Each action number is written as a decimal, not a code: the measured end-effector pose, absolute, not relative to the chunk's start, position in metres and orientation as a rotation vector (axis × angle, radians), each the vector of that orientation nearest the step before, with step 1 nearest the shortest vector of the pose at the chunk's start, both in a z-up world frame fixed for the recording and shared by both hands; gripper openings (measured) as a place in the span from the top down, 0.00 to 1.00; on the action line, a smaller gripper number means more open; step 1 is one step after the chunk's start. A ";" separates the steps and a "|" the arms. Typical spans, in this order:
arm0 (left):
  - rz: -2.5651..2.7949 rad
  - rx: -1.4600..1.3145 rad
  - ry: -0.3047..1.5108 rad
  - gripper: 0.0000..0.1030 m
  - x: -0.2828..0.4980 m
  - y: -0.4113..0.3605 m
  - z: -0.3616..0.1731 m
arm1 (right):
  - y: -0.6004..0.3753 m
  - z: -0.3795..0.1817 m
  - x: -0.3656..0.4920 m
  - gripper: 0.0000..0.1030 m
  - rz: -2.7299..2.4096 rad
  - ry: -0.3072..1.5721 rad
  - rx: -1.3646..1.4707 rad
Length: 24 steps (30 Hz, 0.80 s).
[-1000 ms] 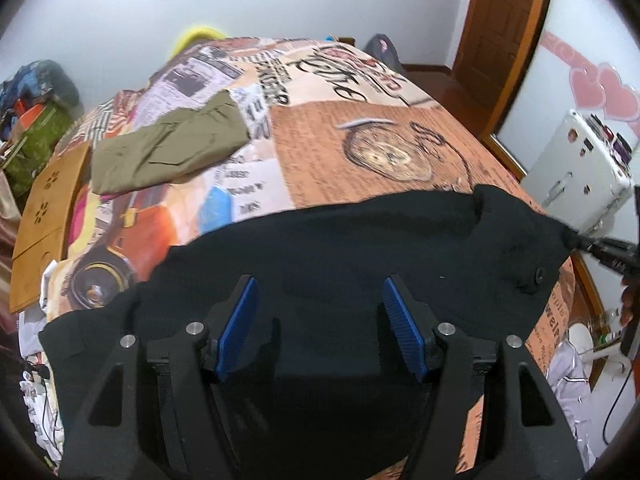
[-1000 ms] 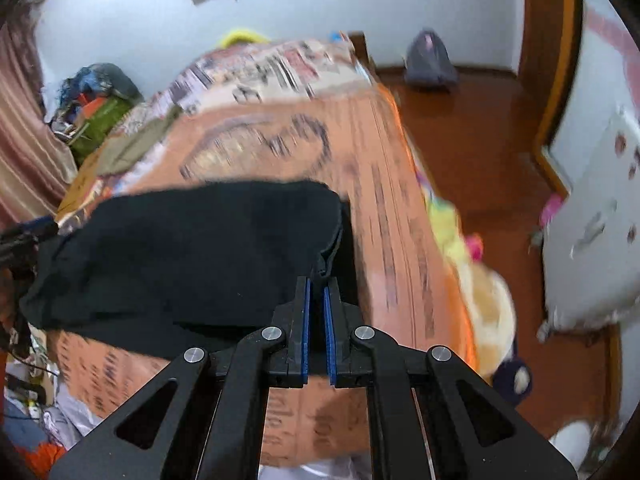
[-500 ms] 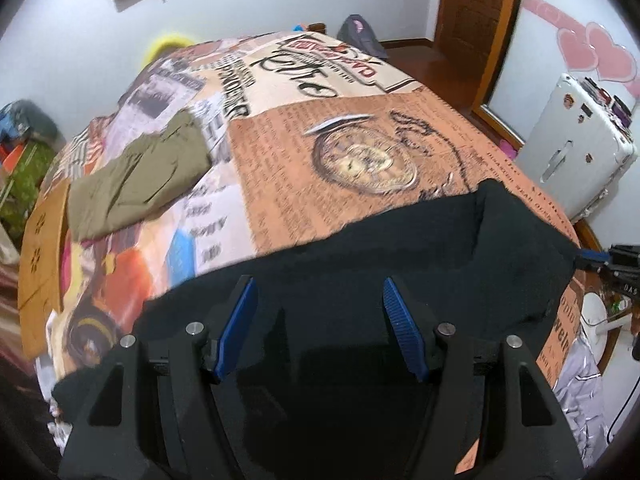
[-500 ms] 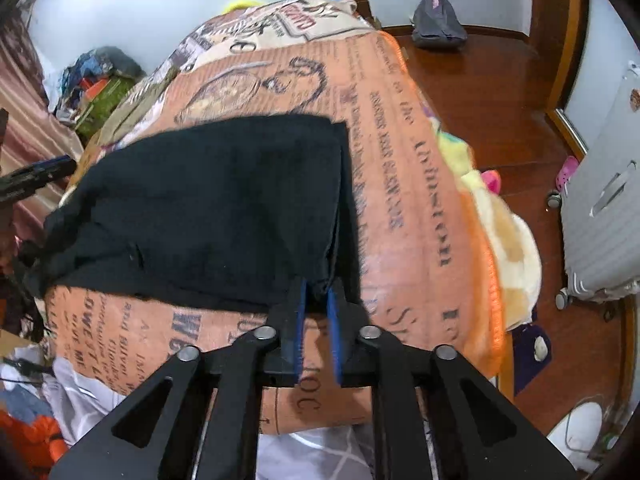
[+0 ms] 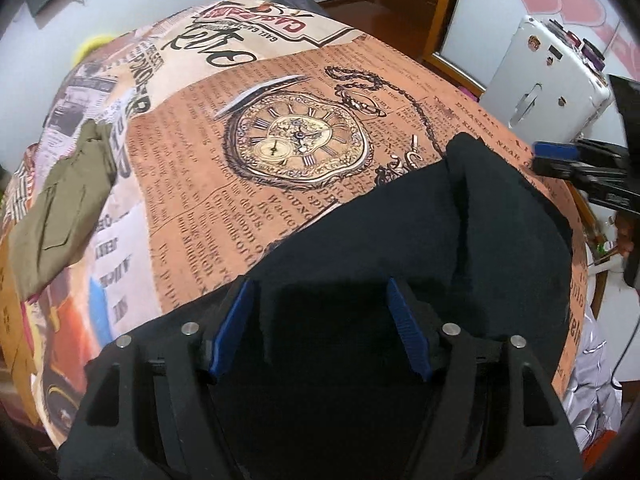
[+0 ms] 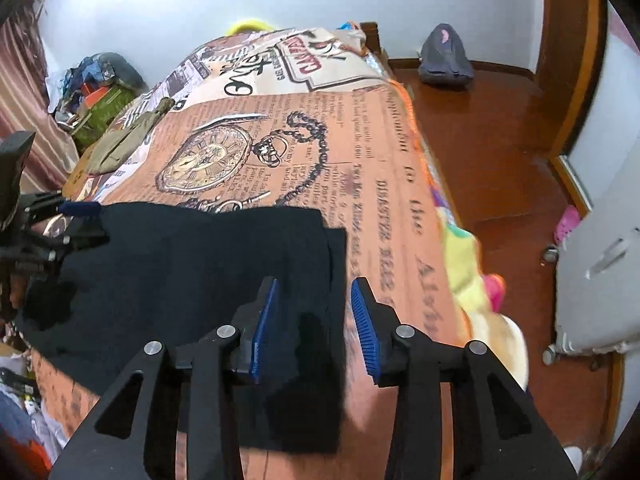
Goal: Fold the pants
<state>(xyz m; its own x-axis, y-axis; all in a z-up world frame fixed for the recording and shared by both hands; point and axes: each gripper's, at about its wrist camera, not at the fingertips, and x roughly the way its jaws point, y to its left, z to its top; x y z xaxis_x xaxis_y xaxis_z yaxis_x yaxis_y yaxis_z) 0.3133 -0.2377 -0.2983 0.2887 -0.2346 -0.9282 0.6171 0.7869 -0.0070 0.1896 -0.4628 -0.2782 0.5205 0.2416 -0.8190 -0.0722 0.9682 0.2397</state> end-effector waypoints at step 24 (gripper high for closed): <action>-0.587 0.372 1.076 0.98 0.292 -0.235 -0.283 | -0.446 -0.284 0.194 0.94 0.170 0.929 0.066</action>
